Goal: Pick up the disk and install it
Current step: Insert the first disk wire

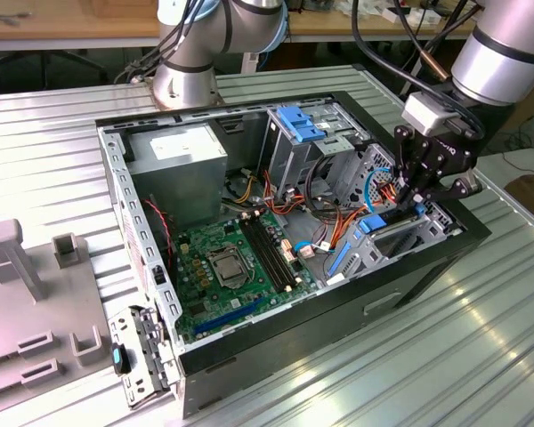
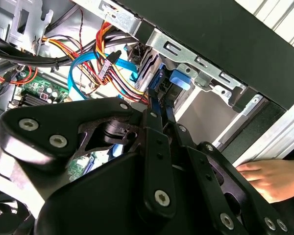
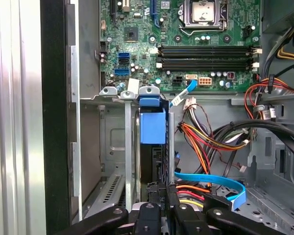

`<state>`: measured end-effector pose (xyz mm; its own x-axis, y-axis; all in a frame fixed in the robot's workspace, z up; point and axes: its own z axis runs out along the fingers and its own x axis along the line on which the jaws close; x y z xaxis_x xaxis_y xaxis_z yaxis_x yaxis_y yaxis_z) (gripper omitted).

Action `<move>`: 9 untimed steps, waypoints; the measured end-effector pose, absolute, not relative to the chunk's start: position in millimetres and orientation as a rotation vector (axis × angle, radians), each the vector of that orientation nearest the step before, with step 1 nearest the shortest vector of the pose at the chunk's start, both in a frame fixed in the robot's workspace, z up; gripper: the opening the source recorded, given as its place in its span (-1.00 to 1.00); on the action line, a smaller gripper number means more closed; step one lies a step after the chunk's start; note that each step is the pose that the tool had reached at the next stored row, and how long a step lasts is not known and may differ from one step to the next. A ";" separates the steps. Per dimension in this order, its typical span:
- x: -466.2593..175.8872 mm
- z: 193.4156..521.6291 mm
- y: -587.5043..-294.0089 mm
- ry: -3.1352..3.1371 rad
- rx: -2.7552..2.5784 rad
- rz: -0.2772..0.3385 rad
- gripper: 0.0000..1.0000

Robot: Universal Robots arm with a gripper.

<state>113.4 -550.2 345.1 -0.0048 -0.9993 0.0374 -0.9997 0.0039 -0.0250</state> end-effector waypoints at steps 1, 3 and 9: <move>113.4 344.9 -550.3 -2.219 2.211 0.069 -0.66; 113.4 344.1 -550.2 -2.218 2.213 0.067 -0.66; 113.3 341.7 -550.6 -2.221 2.218 0.059 -0.66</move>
<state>113.3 -550.6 341.7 -0.0019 -0.9996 0.0278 -0.9997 0.0012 -0.0250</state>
